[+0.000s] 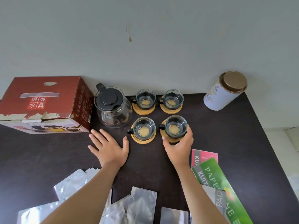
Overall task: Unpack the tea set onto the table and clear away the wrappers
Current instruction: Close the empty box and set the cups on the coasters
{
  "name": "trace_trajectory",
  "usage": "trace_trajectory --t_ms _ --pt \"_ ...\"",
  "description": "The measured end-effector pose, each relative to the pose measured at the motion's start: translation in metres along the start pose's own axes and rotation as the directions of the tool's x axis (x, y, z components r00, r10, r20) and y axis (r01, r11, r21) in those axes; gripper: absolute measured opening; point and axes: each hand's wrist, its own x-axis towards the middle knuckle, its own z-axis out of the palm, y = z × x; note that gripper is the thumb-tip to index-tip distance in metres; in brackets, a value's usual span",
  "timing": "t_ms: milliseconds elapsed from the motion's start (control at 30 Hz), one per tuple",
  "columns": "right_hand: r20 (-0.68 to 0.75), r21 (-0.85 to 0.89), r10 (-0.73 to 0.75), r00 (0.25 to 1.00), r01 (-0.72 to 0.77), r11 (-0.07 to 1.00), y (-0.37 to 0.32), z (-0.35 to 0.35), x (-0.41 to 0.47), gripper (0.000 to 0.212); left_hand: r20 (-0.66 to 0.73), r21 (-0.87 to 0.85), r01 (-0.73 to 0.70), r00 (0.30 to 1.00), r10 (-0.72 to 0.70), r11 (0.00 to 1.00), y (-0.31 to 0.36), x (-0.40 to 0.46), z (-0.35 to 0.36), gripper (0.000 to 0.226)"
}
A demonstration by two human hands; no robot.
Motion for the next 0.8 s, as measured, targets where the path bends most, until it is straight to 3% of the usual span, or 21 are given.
trace_trajectory --t_ms 167,333,500,600,700,800 --pt "0.076 0.027 0.059 0.995 -0.062 0.998 0.002 -0.012 -0.002 0.110 0.006 -0.019 -0.004 1.000 0.005 1.000 0.001 -0.001 -0.004 0.097" --pt "0.246 0.077 0.206 0.947 -0.230 0.970 -0.008 -0.039 -0.004 0.122 0.080 -0.032 0.001 0.997 0.001 0.999 0.004 -0.002 -0.012 0.097" --pt "0.209 0.119 0.229 0.951 -0.257 0.959 -0.016 -0.078 -0.015 0.113 0.238 -0.065 0.042 0.971 -0.025 0.997 0.002 -0.006 -0.043 0.095" --pt "0.178 0.124 0.193 0.965 -0.216 0.968 -0.031 -0.099 -0.015 0.103 0.107 -0.228 0.039 0.994 -0.015 0.973 0.011 -0.036 -0.066 0.073" --pt "0.157 0.149 0.120 0.980 -0.143 0.978 -0.049 -0.120 -0.006 0.093 -0.073 -0.348 -0.107 0.994 0.087 0.931 0.041 -0.066 -0.086 0.053" --pt "0.121 0.175 0.041 0.992 -0.062 0.983 -0.065 -0.143 0.012 0.082 -0.149 -0.423 -0.241 0.969 0.195 0.874 0.087 -0.082 -0.101 0.045"
